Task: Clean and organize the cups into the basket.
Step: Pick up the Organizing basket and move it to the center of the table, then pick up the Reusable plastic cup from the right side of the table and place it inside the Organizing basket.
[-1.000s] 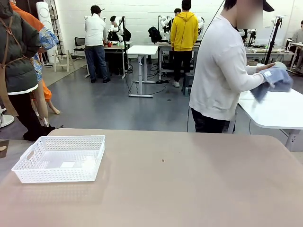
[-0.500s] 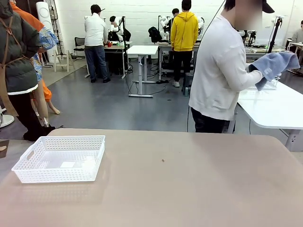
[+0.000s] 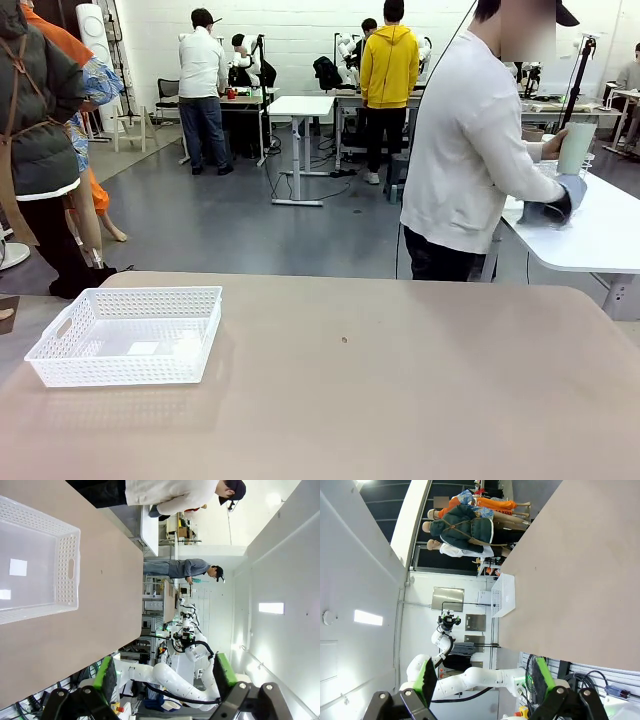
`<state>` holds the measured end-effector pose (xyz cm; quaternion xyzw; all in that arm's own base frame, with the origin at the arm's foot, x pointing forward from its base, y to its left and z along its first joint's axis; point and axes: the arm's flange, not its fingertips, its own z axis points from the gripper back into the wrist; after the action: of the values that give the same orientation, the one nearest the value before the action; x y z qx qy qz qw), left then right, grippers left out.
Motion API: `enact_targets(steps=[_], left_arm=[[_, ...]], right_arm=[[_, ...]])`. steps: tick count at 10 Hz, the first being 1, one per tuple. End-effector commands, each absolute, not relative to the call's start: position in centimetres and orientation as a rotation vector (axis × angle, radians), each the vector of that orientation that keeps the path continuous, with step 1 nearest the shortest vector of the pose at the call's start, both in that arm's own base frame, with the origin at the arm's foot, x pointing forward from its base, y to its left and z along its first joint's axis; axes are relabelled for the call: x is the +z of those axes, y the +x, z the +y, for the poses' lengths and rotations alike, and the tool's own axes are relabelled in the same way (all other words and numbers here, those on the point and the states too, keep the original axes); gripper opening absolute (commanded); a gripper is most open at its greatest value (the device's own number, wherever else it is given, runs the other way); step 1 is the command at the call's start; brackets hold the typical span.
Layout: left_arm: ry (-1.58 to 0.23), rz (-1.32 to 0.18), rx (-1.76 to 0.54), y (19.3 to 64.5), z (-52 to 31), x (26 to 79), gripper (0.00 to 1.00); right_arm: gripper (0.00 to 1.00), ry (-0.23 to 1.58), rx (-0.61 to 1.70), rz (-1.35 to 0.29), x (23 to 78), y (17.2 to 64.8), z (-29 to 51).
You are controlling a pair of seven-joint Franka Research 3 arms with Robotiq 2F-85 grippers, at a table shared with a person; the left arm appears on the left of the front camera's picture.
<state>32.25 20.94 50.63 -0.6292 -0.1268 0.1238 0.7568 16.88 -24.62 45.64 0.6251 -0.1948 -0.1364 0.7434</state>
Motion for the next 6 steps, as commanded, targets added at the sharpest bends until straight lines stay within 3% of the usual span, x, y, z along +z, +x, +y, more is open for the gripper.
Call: enact_targets(steps=[1,6], left_arm=[[-1.383,-0.284,0.264,32.24,21.08,50.73,1.00],[-1.383,-0.284,0.264,32.24,21.08,50.73,1.00]], right_arm=[[1.00,1.386,-0.284,-0.453,45.81,17.01,-24.72],[1.00,1.386,-0.284,-0.453,45.81,17.01,-24.72]])
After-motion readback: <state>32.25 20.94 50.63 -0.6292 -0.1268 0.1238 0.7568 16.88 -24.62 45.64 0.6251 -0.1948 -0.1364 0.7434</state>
